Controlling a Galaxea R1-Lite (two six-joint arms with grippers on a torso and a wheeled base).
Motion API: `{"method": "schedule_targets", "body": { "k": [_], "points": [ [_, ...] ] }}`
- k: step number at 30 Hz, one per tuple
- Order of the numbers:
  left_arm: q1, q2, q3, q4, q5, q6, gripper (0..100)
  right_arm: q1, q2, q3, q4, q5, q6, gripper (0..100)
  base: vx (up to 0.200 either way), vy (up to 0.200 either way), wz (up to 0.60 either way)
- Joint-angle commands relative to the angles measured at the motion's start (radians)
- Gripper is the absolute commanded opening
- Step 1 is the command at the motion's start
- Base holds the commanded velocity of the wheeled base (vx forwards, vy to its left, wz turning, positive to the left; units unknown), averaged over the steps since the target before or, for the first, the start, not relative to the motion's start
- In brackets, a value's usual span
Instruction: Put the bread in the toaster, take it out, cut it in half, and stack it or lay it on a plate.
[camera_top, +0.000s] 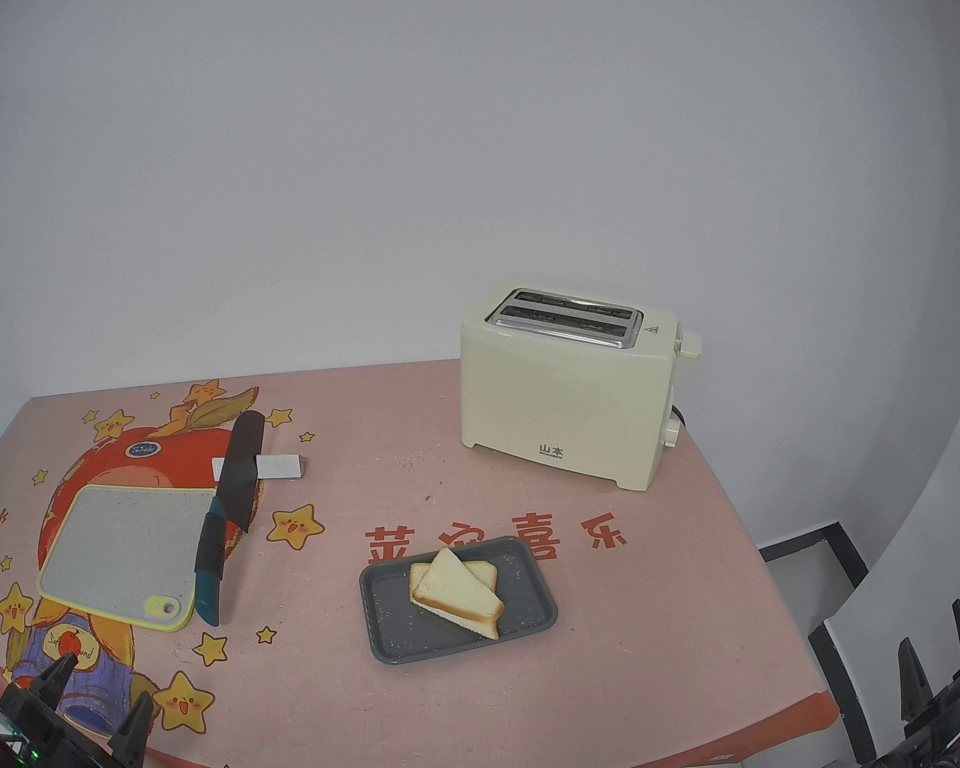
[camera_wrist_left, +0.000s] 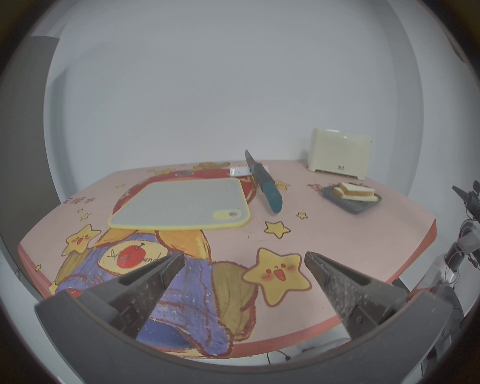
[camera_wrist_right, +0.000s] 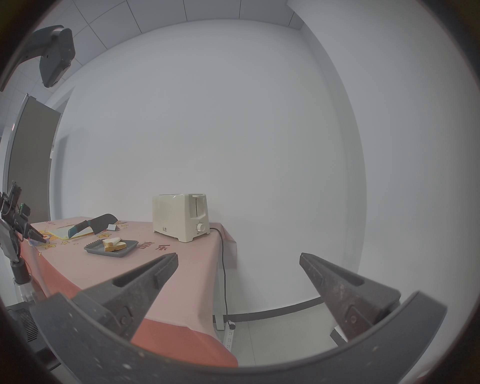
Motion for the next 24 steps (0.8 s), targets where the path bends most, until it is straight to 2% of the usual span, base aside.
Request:
{"method": "schedule_targets", "body": {
  "k": [1, 24],
  "points": [
    [0.03, -0.181, 0.016, -0.012, -0.005, 0.008, 100, 0.0, -0.016, 0.018, 0.0, 0.0, 0.0, 100, 0.0, 0.0, 0.0],
    [0.043, -0.199, 0.015, -0.011, -0.002, 0.006, 100, 0.0, -0.016, 0.018, 0.0, 0.0, 0.0, 100, 0.0, 0.0, 0.0]
  ]
}}
